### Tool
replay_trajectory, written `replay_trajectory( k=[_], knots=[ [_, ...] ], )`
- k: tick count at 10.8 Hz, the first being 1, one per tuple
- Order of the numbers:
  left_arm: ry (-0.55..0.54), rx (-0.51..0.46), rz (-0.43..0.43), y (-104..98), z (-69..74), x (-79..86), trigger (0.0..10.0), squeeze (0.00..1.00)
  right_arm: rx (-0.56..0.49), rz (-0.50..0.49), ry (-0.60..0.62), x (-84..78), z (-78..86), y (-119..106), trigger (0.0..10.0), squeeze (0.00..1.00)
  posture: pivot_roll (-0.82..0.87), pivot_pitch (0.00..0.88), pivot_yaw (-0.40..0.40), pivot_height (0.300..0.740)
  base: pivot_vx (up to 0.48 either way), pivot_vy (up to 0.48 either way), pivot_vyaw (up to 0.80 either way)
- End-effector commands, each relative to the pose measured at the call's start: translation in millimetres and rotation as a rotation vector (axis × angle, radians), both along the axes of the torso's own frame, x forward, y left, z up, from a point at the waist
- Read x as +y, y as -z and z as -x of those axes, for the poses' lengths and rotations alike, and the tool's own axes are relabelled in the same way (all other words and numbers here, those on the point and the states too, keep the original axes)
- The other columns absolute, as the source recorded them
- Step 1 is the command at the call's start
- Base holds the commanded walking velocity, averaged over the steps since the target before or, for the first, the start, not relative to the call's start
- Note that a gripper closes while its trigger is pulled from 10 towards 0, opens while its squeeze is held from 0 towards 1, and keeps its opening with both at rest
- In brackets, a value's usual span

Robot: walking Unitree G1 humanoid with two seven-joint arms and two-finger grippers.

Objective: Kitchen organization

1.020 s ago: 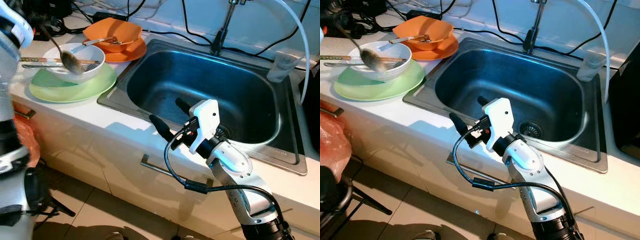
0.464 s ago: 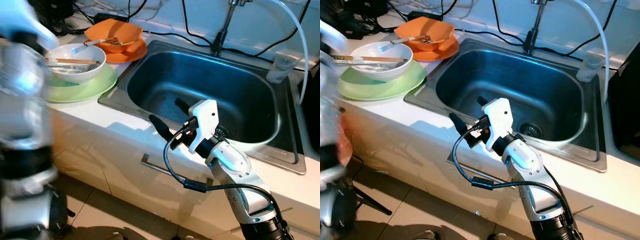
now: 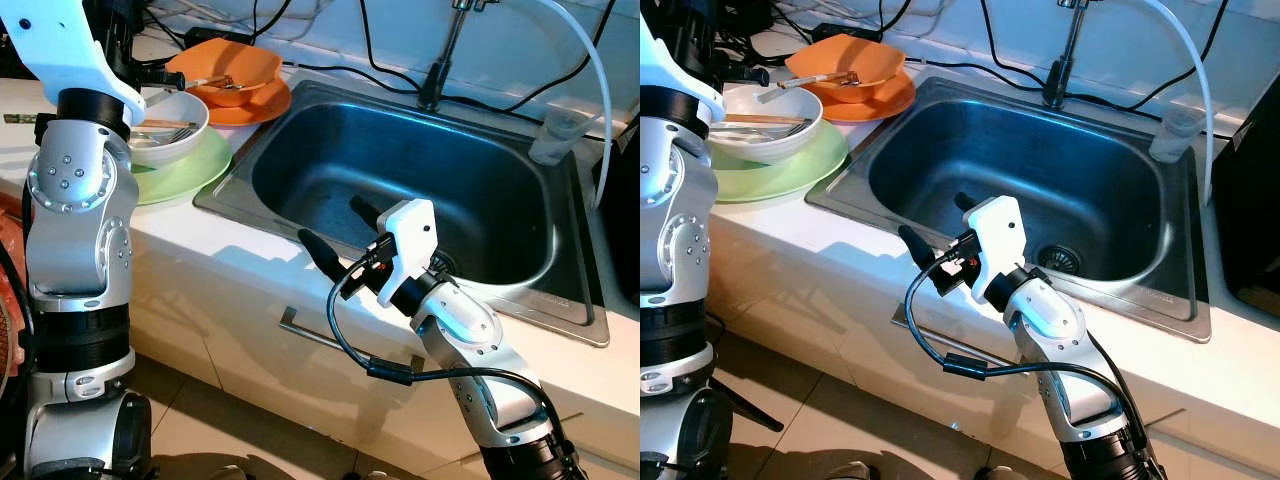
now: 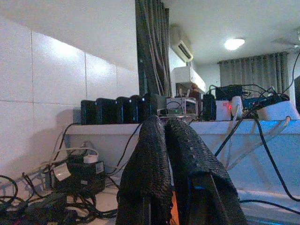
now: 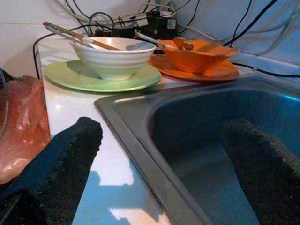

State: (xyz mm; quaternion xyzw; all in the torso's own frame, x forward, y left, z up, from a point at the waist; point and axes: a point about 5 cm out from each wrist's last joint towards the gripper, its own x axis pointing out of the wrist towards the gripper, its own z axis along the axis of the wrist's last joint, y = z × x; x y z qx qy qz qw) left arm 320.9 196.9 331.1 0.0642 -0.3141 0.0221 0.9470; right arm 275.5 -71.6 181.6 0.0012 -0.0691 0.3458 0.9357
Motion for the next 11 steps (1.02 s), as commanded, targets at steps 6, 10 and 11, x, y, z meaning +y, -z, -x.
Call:
replay_trajectory(
  k=[6, 10, 11],
  knots=[
    [0.024, 0.083, 0.070, 32, 2.4, -13.4, 10.0, 0.31, -0.019, 0.009, 0.011, -0.8, 0.2, -1, 10.0, 0.00, 0.01, 0.088, -0.058, 0.740, 0.000, 0.000, 0.00],
    [-0.056, 0.097, 0.128, 37, 3.4, 0.5, 10.0, 1.00, -0.021, 0.006, 0.011, -0.1, -0.3, -1, 10.0, 0.00, 0.02, 0.087, -0.054, 0.740, 0.000, 0.000, 0.00],
    [-0.136, 0.116, 0.155, 42, 3.3, 12.0, 10.0, 1.00, -0.020, 0.004, 0.011, 0.3, -0.1, -1, 10.0, 0.00, 0.02, 0.087, -0.053, 0.740, 0.000, 0.000, 0.00]
  ],
)
